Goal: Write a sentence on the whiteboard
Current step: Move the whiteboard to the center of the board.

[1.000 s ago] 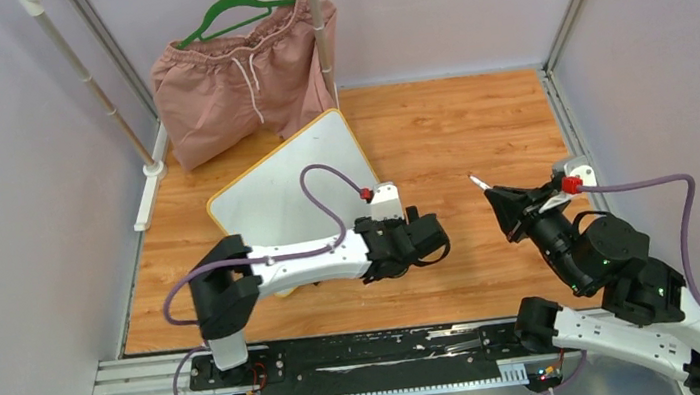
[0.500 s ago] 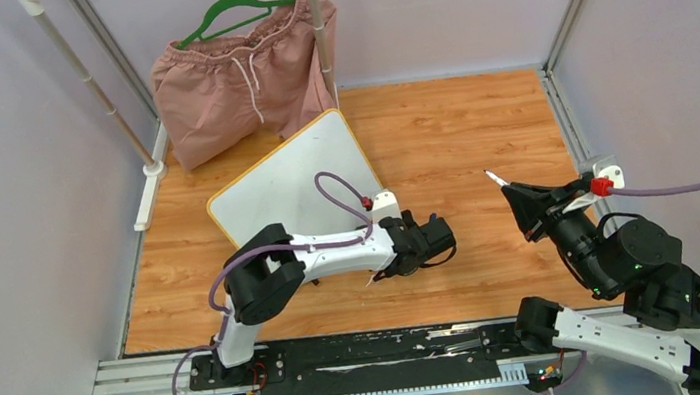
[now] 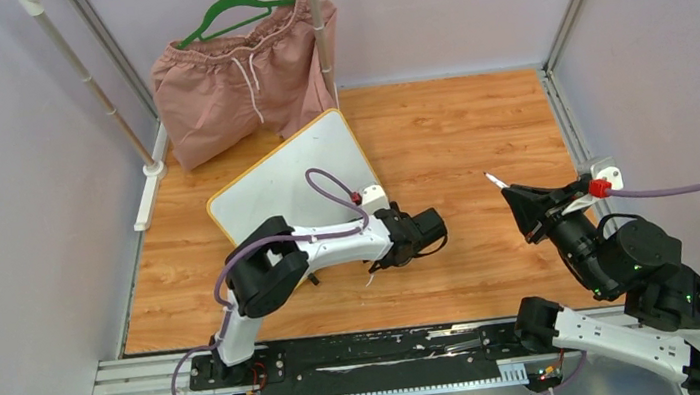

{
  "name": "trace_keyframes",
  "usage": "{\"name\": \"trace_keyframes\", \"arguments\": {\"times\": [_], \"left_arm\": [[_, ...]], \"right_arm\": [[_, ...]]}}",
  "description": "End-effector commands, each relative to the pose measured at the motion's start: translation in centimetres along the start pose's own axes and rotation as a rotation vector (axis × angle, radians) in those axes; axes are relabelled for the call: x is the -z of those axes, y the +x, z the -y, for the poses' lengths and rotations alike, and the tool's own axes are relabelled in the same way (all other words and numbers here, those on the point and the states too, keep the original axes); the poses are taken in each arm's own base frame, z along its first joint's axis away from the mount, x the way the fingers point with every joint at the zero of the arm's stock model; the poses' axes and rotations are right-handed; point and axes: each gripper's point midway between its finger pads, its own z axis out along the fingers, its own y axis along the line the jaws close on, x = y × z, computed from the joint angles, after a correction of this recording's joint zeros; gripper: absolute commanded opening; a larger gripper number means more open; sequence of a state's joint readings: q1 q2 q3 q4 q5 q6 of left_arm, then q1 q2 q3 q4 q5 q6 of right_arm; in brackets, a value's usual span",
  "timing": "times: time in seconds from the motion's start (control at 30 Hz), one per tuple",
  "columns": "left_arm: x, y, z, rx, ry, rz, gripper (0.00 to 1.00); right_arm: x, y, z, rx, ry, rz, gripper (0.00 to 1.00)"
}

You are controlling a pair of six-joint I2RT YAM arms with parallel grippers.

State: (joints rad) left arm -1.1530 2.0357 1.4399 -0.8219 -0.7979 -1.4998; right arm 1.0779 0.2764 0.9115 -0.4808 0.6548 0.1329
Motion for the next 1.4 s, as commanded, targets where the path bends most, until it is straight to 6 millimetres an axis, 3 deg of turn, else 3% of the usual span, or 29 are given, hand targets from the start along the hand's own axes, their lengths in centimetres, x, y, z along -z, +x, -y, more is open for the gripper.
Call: {"name": "trace_keyframes", "arguments": {"times": [0.0,0.43,1.1,1.37], "left_arm": [[-1.5,-1.4,-1.2,-0.020,-0.055,0.107,0.69],[-3.9,-1.6,-2.5,-0.049,-0.123,0.138,0.59],[-4.6,-2.1,-2.6,-0.098,-0.142,0.184,0.43],[-4.8,-2.1,-3.8,-0.074,-0.159,0.209,0.52]], "right_arm": [[0.4,-0.9,0.1,-0.001,-0.015,0.022,0.00],[0.3,-0.8,-0.1,-0.001,-0.020,0.017,0.00],[0.1,-0.6,-0.1,0.006,-0.015,0.009,0.00],[0.0,-0.3,-0.4,0.007,-0.022,0.001,0.00]]}}
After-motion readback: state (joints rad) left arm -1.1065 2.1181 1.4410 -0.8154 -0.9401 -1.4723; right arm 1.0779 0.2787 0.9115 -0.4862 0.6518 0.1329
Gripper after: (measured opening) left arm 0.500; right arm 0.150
